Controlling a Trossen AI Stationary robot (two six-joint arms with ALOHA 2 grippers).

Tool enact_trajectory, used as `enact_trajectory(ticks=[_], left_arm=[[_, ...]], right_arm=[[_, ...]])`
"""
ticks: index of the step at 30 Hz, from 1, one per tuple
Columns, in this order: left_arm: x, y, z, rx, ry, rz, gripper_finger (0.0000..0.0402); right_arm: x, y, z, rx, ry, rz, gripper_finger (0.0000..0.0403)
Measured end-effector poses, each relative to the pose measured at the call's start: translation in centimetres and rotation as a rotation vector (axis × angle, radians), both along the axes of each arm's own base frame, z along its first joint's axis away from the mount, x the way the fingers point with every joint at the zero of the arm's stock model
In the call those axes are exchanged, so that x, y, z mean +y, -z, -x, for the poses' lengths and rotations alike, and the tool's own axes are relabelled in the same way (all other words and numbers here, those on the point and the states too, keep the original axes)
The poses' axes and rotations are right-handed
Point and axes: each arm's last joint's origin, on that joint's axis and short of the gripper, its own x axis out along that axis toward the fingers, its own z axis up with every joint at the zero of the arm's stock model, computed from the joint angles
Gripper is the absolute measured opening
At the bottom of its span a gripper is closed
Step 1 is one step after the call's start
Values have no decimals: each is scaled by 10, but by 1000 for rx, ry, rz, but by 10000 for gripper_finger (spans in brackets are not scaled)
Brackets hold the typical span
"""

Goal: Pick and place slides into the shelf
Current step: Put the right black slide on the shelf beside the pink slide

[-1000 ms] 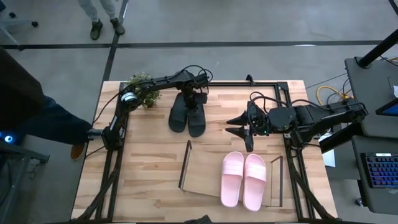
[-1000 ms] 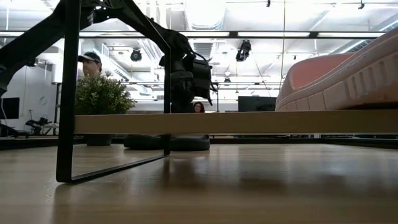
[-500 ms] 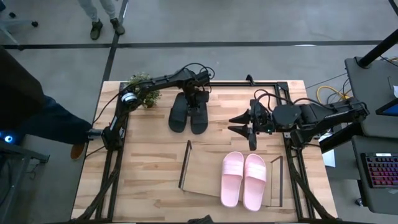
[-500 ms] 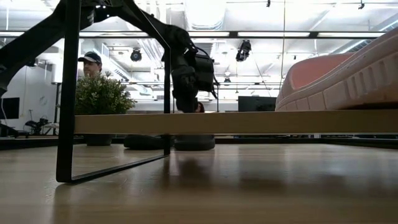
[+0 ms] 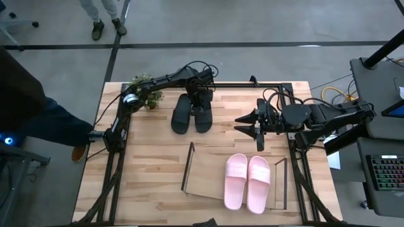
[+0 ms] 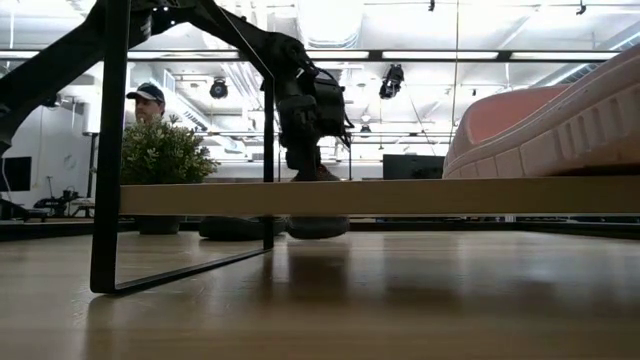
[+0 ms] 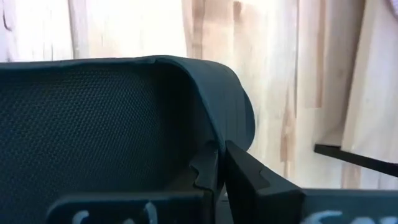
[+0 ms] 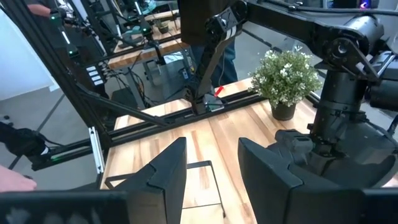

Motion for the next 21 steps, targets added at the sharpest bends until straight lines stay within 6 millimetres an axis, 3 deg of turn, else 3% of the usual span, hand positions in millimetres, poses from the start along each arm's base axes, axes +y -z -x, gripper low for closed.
enact_trajectory(ticks=[14, 21], left_arm=[[-14, -62, -6, -103, 36, -14, 0], [-30, -77, -11, -140, 33, 33, 0]], right_arm=[[-1, -2, 3, -9, 9, 4, 137], [-4, -6, 9, -29, 45, 30, 137]])
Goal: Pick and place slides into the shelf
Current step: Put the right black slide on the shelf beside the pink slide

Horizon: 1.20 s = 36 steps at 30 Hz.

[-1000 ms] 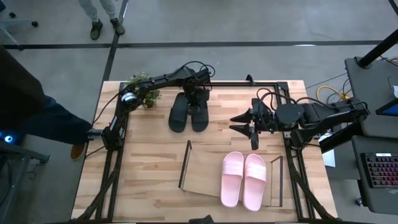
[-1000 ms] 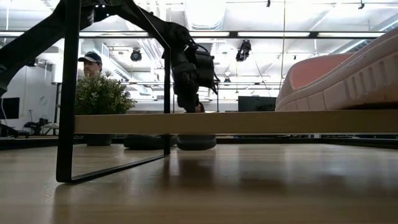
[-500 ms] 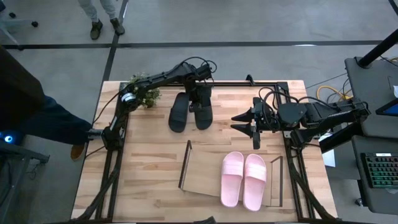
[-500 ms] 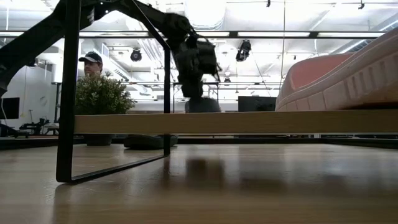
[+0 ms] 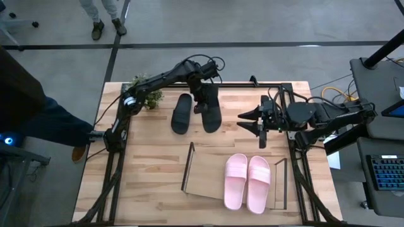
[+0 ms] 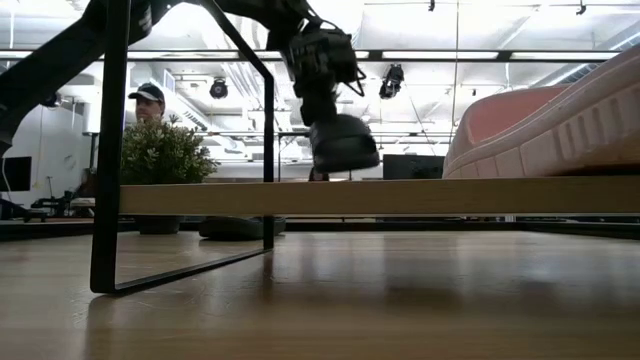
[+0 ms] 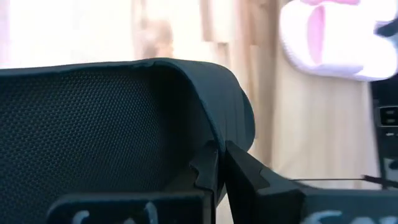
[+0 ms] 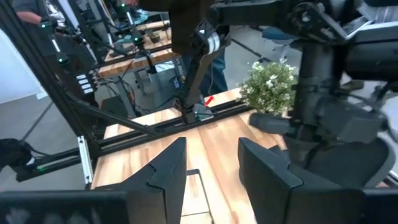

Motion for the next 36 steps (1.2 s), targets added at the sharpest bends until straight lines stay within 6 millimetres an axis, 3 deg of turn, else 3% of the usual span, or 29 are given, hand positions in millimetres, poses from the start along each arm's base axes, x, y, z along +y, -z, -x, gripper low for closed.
enact_trajectory(ticks=[15, 23, 36], left_arm=[[-62, -28, -10, -32, 140, 45, 0], [-98, -28, -17, -20, 207, 63, 0], [-136, -28, -22, 15, 241, 107, 0]], right_arm=[[-5, -8, 20, -23, 2, -2, 137], [-6, -7, 21, -15, 1, -1, 137], [-6, -6, 22, -1, 0, -1, 137]])
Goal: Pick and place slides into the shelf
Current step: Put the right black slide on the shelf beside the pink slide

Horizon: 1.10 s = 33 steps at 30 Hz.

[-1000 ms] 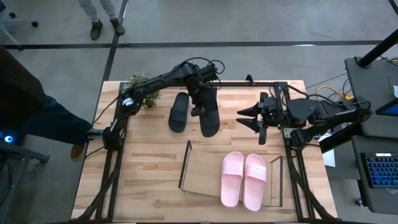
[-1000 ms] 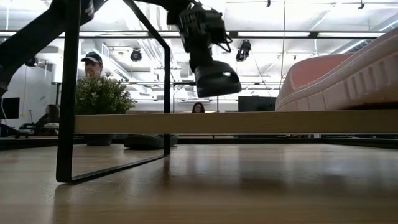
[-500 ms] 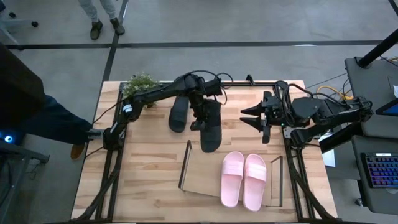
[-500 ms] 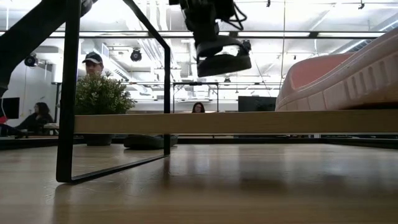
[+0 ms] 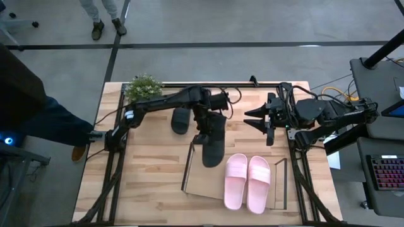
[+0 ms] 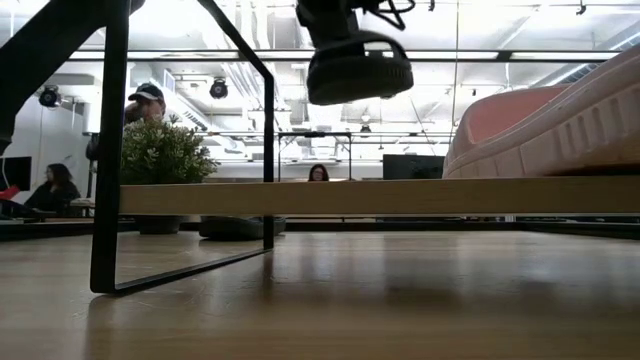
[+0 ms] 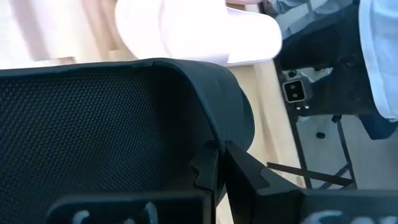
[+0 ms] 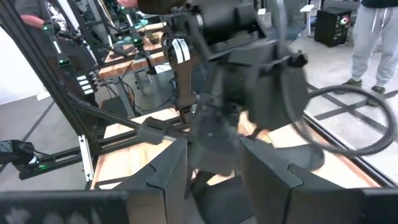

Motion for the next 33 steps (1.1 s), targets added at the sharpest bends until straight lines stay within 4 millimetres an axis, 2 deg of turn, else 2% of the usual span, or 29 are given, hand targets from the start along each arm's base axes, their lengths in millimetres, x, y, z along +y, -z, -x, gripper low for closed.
enact_trajectory(ticks=[20, 26, 33], left_arm=[[-48, 7, -5, 36, 98, 58, 0], [-59, 27, -8, 119, 88, 73, 0], [-65, 45, -15, 126, 62, 94, 0]], right_arm=[[-1, -1, 2, -4, -6, 21, 137], [-2, -4, 8, -22, -6, 18, 137], [-3, -7, 13, -38, -6, 14, 137]])
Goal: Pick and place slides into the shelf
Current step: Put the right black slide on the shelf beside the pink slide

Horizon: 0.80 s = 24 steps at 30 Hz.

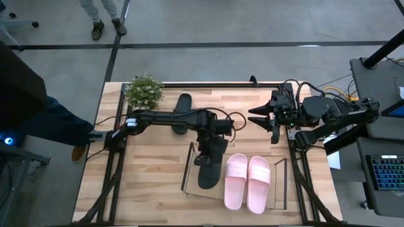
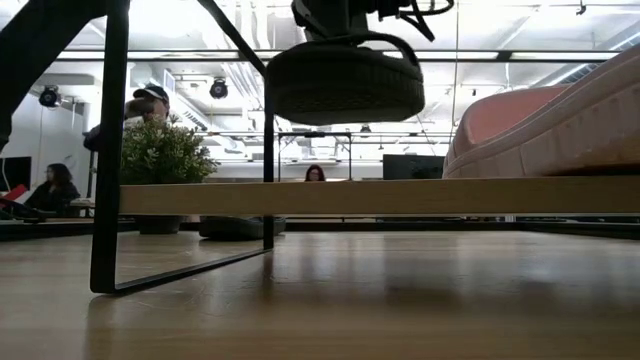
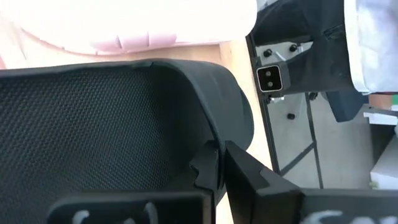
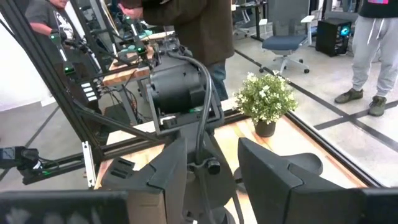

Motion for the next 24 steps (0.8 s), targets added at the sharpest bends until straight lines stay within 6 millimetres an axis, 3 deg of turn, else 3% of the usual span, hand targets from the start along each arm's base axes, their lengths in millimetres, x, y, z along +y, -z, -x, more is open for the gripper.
enact_trajectory(ticks=[24], left_arm=[[-18, 38, -9, -26, 63, 104, 0]], right_arm=[[-1, -1, 3, 1, -7, 24, 137]])
